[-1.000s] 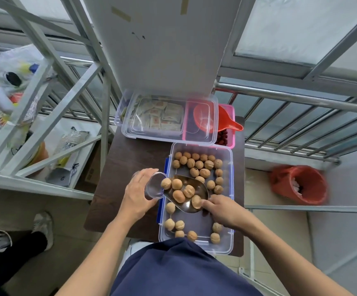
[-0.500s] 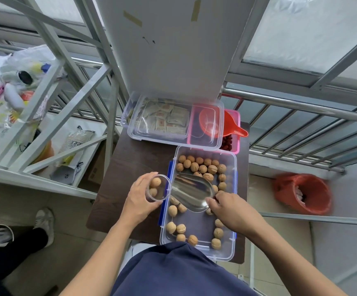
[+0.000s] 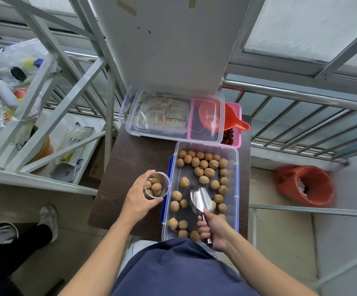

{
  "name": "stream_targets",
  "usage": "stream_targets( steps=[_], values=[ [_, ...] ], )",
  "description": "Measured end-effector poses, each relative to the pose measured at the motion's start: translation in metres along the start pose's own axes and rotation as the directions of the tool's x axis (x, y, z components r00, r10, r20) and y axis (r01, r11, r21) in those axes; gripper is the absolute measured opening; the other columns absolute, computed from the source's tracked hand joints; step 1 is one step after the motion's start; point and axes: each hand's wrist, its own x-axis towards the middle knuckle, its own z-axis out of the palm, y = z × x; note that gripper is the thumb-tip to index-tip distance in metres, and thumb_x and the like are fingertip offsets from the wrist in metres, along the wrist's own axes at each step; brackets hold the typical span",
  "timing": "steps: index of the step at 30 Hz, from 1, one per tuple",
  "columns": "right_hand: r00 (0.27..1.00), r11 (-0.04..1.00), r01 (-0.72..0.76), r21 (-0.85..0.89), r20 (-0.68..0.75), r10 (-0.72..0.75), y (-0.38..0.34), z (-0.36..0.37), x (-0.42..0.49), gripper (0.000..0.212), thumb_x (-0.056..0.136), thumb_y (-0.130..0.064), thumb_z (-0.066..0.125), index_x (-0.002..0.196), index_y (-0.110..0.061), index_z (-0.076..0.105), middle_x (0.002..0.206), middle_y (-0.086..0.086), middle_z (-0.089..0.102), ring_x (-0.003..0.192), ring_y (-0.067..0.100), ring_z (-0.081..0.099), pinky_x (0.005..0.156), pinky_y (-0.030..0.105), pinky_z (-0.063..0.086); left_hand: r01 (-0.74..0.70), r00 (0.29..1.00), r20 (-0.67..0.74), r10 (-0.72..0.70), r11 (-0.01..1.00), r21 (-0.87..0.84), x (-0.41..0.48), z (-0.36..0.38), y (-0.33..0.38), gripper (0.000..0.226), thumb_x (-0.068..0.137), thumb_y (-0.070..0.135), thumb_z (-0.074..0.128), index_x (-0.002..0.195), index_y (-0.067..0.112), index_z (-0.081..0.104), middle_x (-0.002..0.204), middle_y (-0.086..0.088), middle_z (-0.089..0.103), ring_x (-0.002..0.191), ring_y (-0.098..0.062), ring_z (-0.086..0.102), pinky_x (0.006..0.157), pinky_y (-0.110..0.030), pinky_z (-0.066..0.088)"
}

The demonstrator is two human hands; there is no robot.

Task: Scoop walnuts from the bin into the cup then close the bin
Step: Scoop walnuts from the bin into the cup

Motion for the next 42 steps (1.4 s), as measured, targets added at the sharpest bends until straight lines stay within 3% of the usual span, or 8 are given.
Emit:
stream_targets(
  steps=[7,13,19,23,26,29,35,42],
  values=[
    [0.937,0.920,0.274,-0.282,-0.137,-0.321,-0.048,0.042,0.048,0.046,0.107,-0.046,0.037,0.077,-0.016,0.054,0.059,-0.002,0.046,0.047,0.011,0.039,0.042,0.023,0.035,0.007,1.000,0.029,-0.007,1.000,0.001,0.004,-0.004,0.007,0.093,0.075,0.016,0.094,0.153,0.033,0.048,0.150,0.012,0.055,0.134,-0.003,0.052,0.104,-0.005,0.036],
    [0.919,0.871,0.294,-0.393,-0.134,-0.371,-0.057,0.047,0.053,0.044,0.107,-0.037,0.035,0.074,-0.015,0.054,0.061,0.001,0.046,0.050,0.013,0.039,0.047,0.025,0.033,0.030,0.999,0.039,-0.030,1.000,0.001,0.006,-0.004,0.005,0.095,0.074,0.015,0.094,0.155,0.031,0.047,0.151,0.012,0.054,0.136,-0.004,0.051,0.105,-0.006,0.035],
    [0.869,0.705,0.323,-0.632,-0.096,-0.485,-0.035,0.023,0.018,0.029,0.095,-0.029,0.043,0.075,-0.016,0.059,0.058,-0.002,0.051,0.050,0.014,0.040,0.049,0.029,0.033,0.011,0.999,0.041,-0.011,1.000,-0.015,0.000,-0.006,0.005,0.095,0.075,0.015,0.094,0.155,0.033,0.046,0.152,0.013,0.054,0.138,-0.004,0.050,0.113,-0.020,0.040],
    [0.858,0.587,0.349,-0.730,-0.003,-0.513,-0.030,0.012,-0.031,0.026,0.096,-0.028,0.045,0.076,-0.016,0.054,0.056,-0.002,0.044,0.048,0.013,0.033,0.047,0.029,0.025,-0.007,0.999,0.038,0.008,1.000,-0.024,-0.006,-0.010,0.007,0.095,0.074,0.018,0.095,0.152,0.041,0.046,0.150,0.020,0.053,0.135,0.007,0.049,0.111,-0.017,0.040],
    [0.855,0.424,0.345,-0.838,0.094,-0.510,-0.032,0.015,-0.072,0.032,0.101,-0.029,0.046,0.073,-0.016,0.054,0.054,-0.005,0.045,0.043,0.010,0.034,0.046,0.027,0.026,-0.048,0.997,0.058,0.050,0.998,-0.027,-0.008,-0.012,0.012,0.093,0.073,0.017,0.095,0.150,0.042,0.048,0.147,0.022,0.053,0.134,0.014,0.047,0.106,-0.007,0.037],
    [0.837,0.205,0.318,-0.926,0.173,-0.519,-0.032,0.032,-0.113,0.039,0.105,-0.034,0.044,0.076,-0.015,0.061,0.056,-0.009,0.052,0.041,0.002,0.041,0.047,0.021,0.031,-0.086,0.993,0.078,0.087,0.996,-0.015,-0.008,-0.013,0.019,0.092,0.071,0.019,0.094,0.149,0.040,0.050,0.147,0.021,0.054,0.136,0.005,0.050,0.112,-0.017,0.040],
    [0.728,-0.343,0.175,-0.923,0.356,-0.585,-0.031,0.070,-0.150,0.044,0.104,-0.051,0.036,0.083,-0.020,0.060,0.088,0.003,0.070,0.079,0.022,0.063,0.072,0.041,0.050,-0.104,0.991,0.085,0.108,0.993,-0.048,-0.004,-0.015,0.027,0.091,0.069,0.011,0.093,0.145,0.042,0.053,0.141,0.027,0.054,0.131,0.008,0.053,0.108,-0.012,0.042],
    [0.667,-0.493,0.055,-0.869,0.399,-0.630,-0.034,0.083,-0.155,0.039,0.105,-0.055,0.030,0.085,-0.025,0.046,0.099,0.008,0.067,0.092,0.032,0.063,0.069,0.040,0.042,-0.082,0.994,0.057,0.090,0.988,-0.131,-0.003,-0.015,0.025,0.093,0.069,0.006,0.094,0.141,0.047,0.053,0.142,0.018,0.057,0.130,0.007,0.054,0.101,-0.004,0.042]
  ],
)
